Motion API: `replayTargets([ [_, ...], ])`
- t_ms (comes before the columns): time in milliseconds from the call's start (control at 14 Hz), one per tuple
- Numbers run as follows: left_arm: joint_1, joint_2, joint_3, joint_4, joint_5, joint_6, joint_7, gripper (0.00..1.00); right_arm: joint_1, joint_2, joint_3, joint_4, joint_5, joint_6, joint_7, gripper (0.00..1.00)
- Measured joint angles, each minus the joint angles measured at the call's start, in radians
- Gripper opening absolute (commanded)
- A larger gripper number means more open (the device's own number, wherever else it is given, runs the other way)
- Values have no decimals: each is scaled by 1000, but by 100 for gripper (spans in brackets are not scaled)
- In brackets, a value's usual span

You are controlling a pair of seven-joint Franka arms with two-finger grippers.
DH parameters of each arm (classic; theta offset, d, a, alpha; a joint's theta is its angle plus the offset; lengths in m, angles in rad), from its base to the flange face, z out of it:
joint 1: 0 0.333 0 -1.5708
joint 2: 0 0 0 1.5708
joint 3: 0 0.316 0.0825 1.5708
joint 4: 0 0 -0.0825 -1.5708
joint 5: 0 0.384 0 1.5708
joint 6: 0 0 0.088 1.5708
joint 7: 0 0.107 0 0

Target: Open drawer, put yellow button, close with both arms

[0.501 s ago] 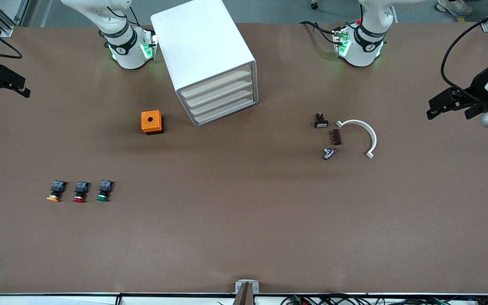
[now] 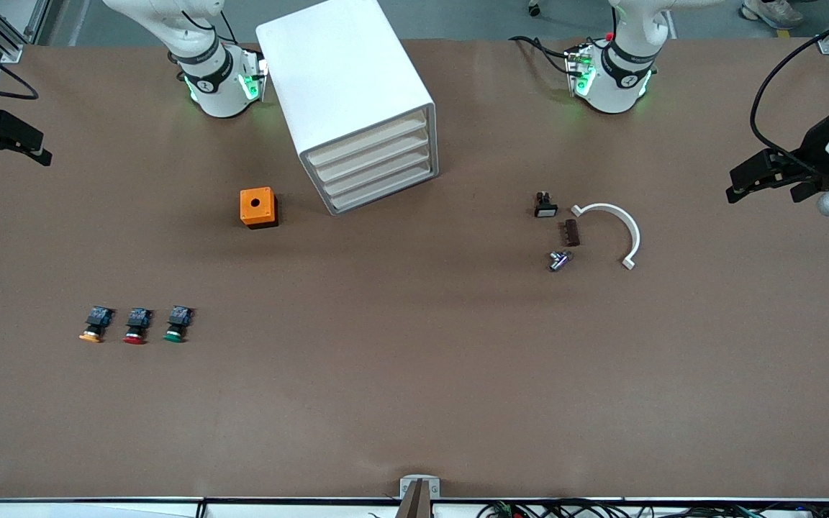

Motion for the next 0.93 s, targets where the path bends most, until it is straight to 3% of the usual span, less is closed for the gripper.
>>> replayTargets([
  [931, -7, 52, -4, 0, -1, -16, 0, 100, 0, 0, 0, 0, 0, 0, -10, 100],
])
